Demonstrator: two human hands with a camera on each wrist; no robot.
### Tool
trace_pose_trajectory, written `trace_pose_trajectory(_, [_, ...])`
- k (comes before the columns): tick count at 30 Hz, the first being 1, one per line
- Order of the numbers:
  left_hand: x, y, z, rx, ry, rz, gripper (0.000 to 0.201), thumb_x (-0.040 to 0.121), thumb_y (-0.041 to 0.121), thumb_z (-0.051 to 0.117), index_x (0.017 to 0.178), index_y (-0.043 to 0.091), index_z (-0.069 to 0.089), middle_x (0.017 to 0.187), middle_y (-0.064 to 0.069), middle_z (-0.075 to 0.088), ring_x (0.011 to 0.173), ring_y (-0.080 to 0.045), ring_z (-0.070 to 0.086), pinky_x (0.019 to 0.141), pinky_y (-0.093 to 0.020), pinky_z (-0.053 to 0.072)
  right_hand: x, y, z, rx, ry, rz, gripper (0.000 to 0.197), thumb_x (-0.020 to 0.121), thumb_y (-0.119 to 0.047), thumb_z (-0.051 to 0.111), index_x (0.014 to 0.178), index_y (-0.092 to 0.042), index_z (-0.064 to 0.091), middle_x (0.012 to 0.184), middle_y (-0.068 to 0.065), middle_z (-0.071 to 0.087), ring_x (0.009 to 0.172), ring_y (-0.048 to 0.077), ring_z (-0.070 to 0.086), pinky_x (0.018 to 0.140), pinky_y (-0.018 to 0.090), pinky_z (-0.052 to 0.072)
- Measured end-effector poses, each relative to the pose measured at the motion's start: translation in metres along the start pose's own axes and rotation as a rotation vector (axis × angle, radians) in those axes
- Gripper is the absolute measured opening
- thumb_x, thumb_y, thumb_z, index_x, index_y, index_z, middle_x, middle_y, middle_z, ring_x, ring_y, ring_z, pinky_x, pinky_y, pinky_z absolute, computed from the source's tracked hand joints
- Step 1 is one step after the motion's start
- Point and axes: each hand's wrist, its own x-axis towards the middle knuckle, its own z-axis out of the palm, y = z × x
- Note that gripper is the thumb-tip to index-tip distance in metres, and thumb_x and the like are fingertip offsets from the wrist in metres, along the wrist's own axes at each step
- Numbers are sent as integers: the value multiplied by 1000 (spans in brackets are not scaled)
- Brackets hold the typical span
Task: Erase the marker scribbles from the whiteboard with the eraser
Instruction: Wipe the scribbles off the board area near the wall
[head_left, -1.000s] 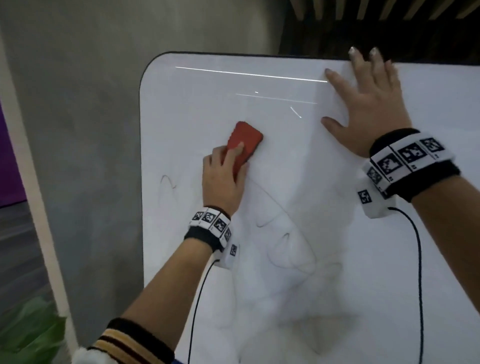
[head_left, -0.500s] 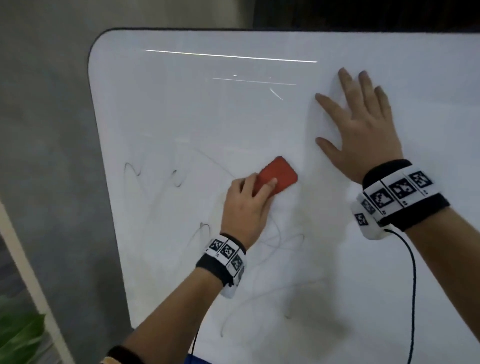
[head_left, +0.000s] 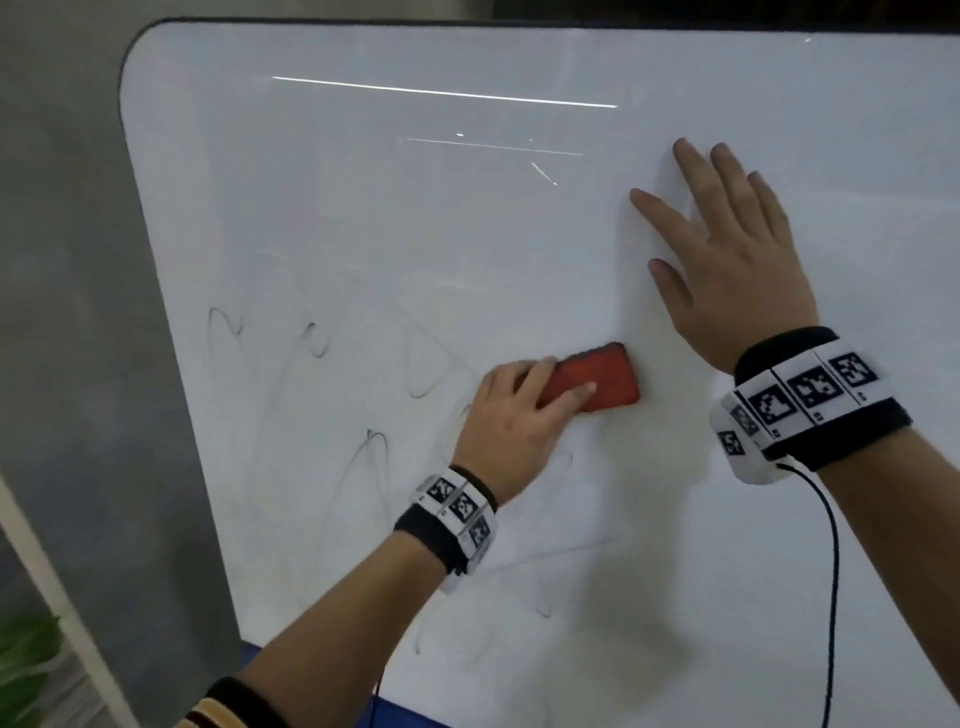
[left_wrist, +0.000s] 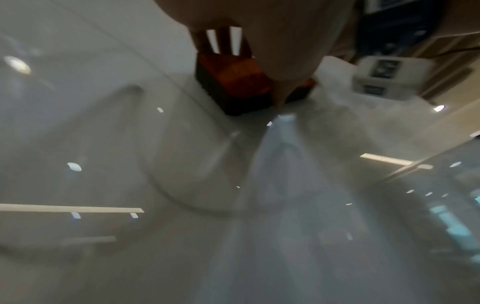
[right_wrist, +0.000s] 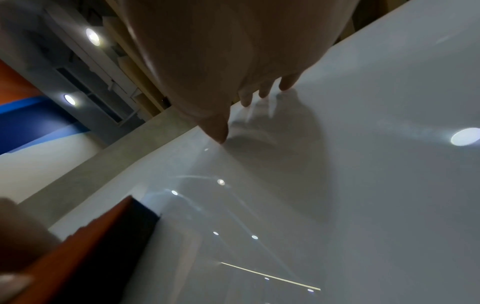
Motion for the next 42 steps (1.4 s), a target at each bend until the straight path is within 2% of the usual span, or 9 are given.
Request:
trace_pose_trajectory(2, [14,-35,-19,19,44,-126,39,92,21,73,129,24,61,123,-19,64,101,-37,57,88,-47,51,0,1,1,13,6,7,55,103,-23,48,157,-24,34,170,10,10,157,34,10,127,49,8])
trace_pose_trajectory(8, [26,-145,-55,26,376,-993,50,97,29,57,142,8,51,128,-23,52,107,-42,52,98,-47,41,-4,-9,3,-22,18,51,55,104,-26,44,157,-22,32,170,12,9,156,36,8,127,50,6])
trace_pose_trajectory(10, [15,-104,-35,54,319,-902,47,99,27,58,141,9,52,125,-23,53,104,-39,51,96,-45,39,-2,-14,5,-29,19,69,55,104,-27,43,157,-22,31,170,12,7,157,36,6,127,51,4])
trace_pose_trajectory(14, [-54,-3,-2,35,-1,-426,34,98,26,58,131,17,56,122,-21,60,99,-37,54,87,-50,51,-1,-19,7,-15,27,92,54,103,-27,44,155,-21,32,170,12,7,157,37,6,127,52,4])
trace_pose_trajectory(17, [-83,-14,-6,39,-55,-328,30,99,27,56,128,24,53,127,-18,62,104,-35,54,89,-47,52,-2,-17,5,-6,17,86,55,103,-29,45,156,-20,31,170,12,7,157,37,5,127,52,3])
trace_pose_trajectory(25, [-8,-130,-47,5,276,-1036,47,98,23,58,141,7,48,133,-20,49,110,-41,51,99,-45,37,-9,-11,-1,3,-18,55,59,100,-28,49,156,-21,30,170,13,6,157,37,4,127,52,4])
trace_pose_trajectory(33, [-110,26,6,-66,-53,-593,38,95,20,72,127,17,51,113,-17,56,95,-35,52,85,-53,51,-24,-11,5,22,-26,42,60,99,-30,51,156,-22,32,170,14,7,156,38,5,127,52,5])
trace_pose_trajectory(39, [-89,-81,-16,-76,237,-1123,46,97,22,62,135,-1,51,127,-26,52,109,-45,52,99,-46,37,-49,-5,9,28,-26,18,59,99,-29,51,156,-27,35,169,14,8,156,38,7,127,51,6])
trace_pose_trajectory(42, [-94,-50,-3,-8,162,-1038,49,100,31,58,137,0,51,123,-27,54,109,-45,52,100,-49,39,-64,-10,15,5,-54,36,60,100,-30,51,157,-27,32,170,15,6,156,38,5,127,52,7])
